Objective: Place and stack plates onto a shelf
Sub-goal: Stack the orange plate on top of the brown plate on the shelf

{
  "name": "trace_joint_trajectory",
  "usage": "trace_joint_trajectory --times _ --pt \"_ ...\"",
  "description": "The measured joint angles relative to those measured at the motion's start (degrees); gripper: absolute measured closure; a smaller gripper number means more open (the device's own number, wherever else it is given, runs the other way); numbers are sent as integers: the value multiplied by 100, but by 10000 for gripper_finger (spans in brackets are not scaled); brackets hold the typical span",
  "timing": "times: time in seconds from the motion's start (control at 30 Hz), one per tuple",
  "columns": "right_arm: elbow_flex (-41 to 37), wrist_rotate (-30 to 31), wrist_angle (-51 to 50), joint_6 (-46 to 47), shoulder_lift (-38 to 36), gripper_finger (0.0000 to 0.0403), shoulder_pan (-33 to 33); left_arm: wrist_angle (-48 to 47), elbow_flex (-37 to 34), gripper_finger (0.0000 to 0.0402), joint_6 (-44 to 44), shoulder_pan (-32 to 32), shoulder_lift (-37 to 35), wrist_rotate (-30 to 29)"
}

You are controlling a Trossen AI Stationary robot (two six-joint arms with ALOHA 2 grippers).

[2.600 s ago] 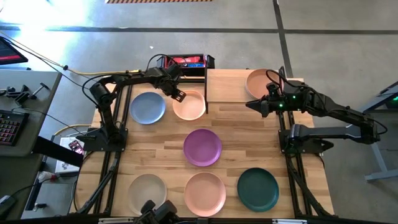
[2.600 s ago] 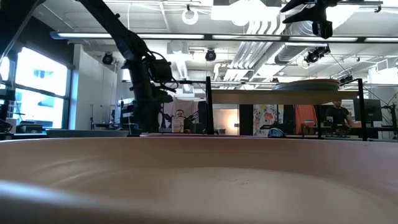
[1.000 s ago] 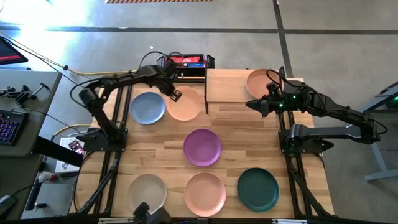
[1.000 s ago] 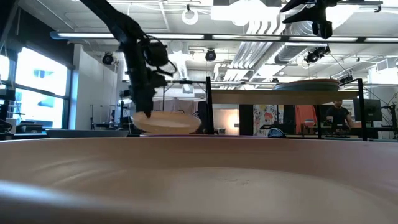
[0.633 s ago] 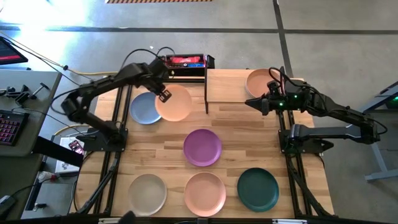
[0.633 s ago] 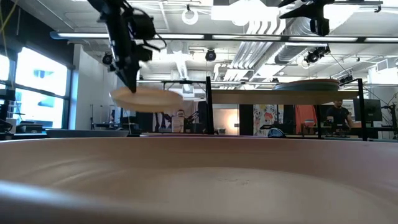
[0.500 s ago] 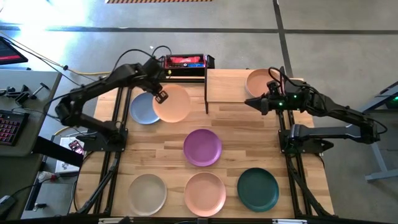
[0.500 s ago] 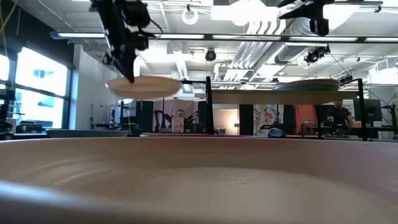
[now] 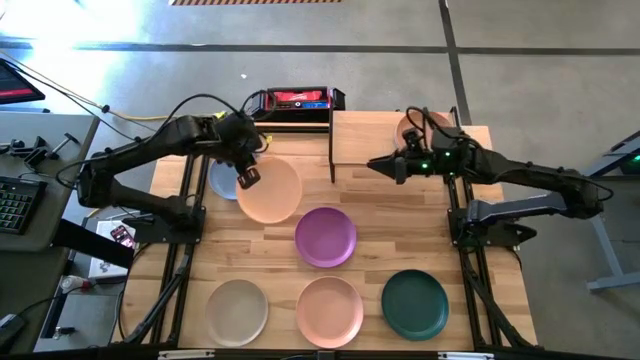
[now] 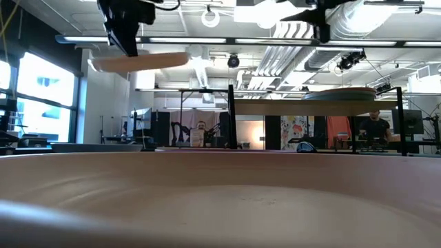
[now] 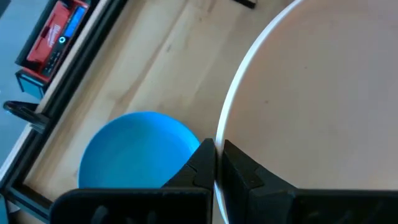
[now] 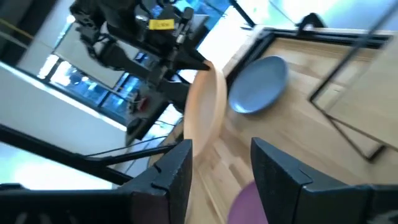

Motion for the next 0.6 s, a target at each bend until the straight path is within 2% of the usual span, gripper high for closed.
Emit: trace_joint_trajectory --times 0.33,0.6 --pt "-1 63 1241 -22 847 257 478 -110 278 401 -247 -451 66 -109" --pt "0 139 2371 -22 1329 257 608 -392 710 401 -286 -473 184 -124"
